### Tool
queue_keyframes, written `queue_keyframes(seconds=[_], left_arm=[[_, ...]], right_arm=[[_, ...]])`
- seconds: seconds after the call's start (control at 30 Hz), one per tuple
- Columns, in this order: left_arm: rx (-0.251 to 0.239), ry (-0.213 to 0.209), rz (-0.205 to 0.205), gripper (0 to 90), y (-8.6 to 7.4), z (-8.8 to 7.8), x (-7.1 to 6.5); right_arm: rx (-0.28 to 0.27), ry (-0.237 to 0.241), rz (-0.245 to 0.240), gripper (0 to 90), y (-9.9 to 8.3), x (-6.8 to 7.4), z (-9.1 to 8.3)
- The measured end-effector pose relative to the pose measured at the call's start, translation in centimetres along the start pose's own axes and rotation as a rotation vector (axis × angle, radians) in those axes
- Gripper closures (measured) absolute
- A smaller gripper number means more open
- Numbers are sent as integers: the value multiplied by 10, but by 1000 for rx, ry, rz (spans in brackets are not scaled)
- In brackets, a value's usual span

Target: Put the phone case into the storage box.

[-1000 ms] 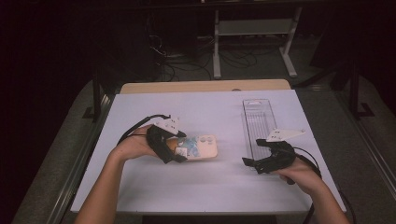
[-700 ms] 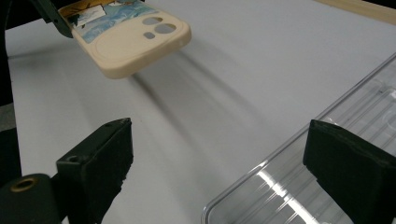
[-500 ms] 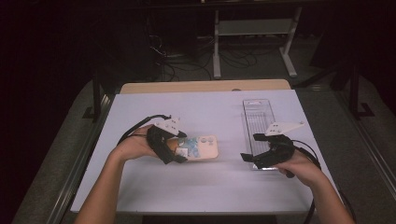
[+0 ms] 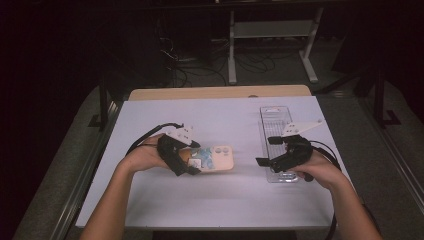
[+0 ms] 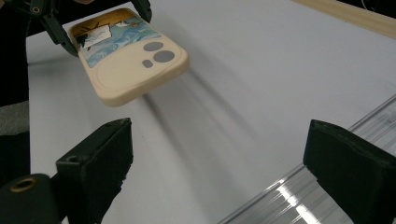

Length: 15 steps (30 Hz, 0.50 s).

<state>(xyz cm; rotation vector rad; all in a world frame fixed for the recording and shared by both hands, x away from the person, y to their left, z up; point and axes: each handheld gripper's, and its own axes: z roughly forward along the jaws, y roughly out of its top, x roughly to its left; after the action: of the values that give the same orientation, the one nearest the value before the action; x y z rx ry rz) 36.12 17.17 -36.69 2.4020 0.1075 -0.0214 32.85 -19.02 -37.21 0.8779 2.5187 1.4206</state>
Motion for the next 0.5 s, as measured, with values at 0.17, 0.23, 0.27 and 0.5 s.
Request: queue_keyframes(seconds=[0.17, 0.23, 0.27, 0.5], left_arm=[[-2, 1, 1, 112, 0, -2, 0], [-5, -2, 1, 112, -1, -2, 0], [-7, -2, 3, 112, -1, -2, 0], [-5, -7, 1, 112, 1, -3, -1]], right_arm=[[3, 20, -18, 76, 6, -3, 2], [5, 23, -23, 76, 7, -3, 4], [11, 27, -28, 76, 9, -3, 4], [22, 32, -52, 76, 15, -5, 6]])
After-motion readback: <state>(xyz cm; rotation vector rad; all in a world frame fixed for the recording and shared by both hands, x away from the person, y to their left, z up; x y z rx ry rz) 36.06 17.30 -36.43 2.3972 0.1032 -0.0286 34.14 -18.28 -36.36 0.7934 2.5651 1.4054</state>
